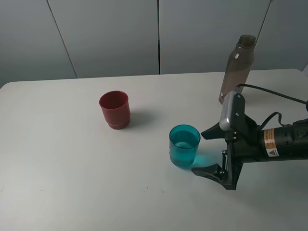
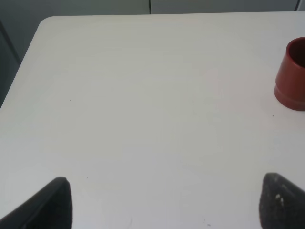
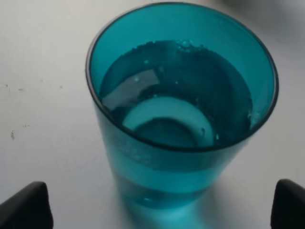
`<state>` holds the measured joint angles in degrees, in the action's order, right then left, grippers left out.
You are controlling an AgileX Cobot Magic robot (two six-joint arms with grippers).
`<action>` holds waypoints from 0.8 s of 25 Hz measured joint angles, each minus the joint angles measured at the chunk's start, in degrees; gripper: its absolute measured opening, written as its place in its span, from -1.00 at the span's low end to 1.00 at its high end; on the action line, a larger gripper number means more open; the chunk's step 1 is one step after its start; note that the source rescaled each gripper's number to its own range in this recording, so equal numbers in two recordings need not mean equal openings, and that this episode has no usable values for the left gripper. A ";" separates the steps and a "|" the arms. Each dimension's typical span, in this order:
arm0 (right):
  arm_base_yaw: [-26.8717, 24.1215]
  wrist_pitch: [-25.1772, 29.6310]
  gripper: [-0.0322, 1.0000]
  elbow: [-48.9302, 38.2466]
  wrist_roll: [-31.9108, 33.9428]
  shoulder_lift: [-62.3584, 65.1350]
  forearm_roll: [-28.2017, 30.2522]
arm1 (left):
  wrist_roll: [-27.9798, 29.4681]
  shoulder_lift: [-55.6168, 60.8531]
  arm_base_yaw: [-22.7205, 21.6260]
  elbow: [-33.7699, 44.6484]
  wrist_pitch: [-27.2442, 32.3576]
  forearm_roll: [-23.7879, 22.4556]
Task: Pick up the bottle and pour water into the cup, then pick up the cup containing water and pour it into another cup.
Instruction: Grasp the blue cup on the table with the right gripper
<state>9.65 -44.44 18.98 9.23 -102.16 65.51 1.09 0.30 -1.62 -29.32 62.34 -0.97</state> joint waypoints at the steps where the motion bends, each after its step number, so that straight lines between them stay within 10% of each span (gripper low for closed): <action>1: 0.00 0.00 0.99 0.00 -0.23 0.00 0.00 | 0.00 0.00 0.00 0.00 0.00 0.00; 20: 1.57 -0.23 0.99 2.22 -0.26 -0.12 0.39 | 0.24 0.00 0.00 0.00 0.00 0.00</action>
<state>11.22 -44.67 21.19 8.96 -102.28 65.91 1.33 0.30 -1.62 -29.32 62.34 -0.97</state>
